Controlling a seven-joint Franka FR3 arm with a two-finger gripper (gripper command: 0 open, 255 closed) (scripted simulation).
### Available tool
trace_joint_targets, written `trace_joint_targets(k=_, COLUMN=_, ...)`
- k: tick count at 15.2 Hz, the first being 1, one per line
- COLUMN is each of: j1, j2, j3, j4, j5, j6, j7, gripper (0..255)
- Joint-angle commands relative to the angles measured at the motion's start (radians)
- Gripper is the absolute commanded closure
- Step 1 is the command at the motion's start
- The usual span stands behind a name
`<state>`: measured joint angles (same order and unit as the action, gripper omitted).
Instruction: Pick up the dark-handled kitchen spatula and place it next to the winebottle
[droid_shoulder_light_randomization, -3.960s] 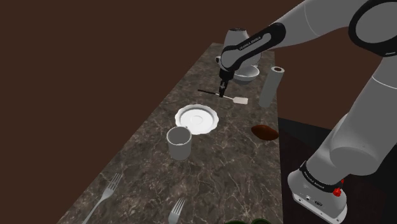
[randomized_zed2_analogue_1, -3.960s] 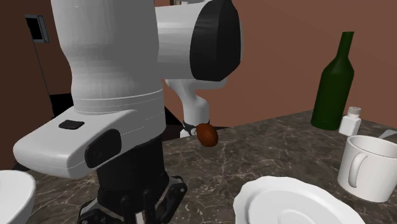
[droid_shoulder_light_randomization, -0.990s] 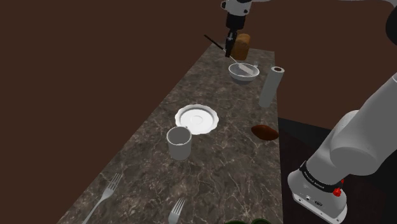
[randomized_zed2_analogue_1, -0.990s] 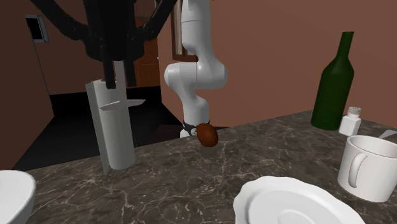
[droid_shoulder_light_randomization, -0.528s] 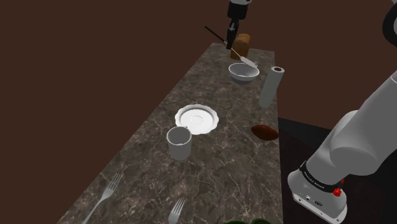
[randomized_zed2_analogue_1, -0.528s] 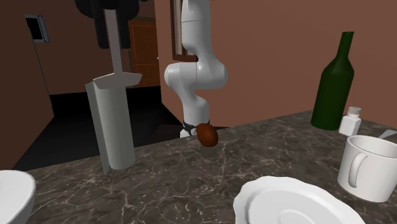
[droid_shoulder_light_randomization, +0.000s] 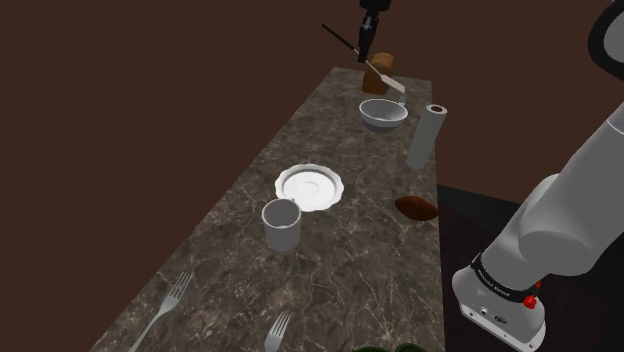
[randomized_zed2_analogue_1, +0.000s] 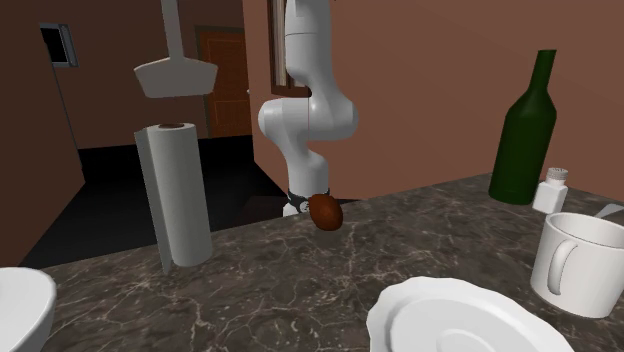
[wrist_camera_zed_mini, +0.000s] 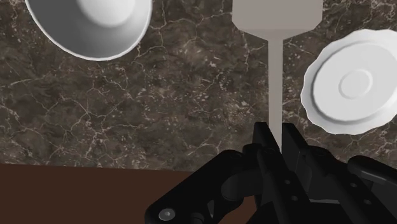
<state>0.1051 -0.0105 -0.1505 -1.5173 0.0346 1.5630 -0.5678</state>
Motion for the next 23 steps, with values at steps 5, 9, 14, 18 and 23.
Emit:
trace_joint_targets(k=5, j1=-0.002, j2=0.032, j3=-0.002, j4=0.125, j5=0.005, j6=-0.094, j7=0.000, gripper=255)
trace_joint_targets(k=9, j1=-0.005, j2=0.065, j3=-0.005, j4=0.225, j5=0.011, j6=-0.161, j7=-0.002, gripper=255)
trace_joint_targets(k=14, j1=-0.012, j2=0.121, j3=-0.009, j4=0.373, j5=0.022, j6=-0.254, j7=-0.004, gripper=255)
trace_joint_targets(k=18, j1=0.025, j2=-0.004, j3=0.019, j4=0.216, j5=-0.002, j6=-0.218, j7=0.051, gripper=255)
trace_joint_targets(k=23, j1=0.068, j2=-0.177, j3=0.076, j4=0.018, j5=-0.020, j6=-0.190, j7=0.146, gripper=255)
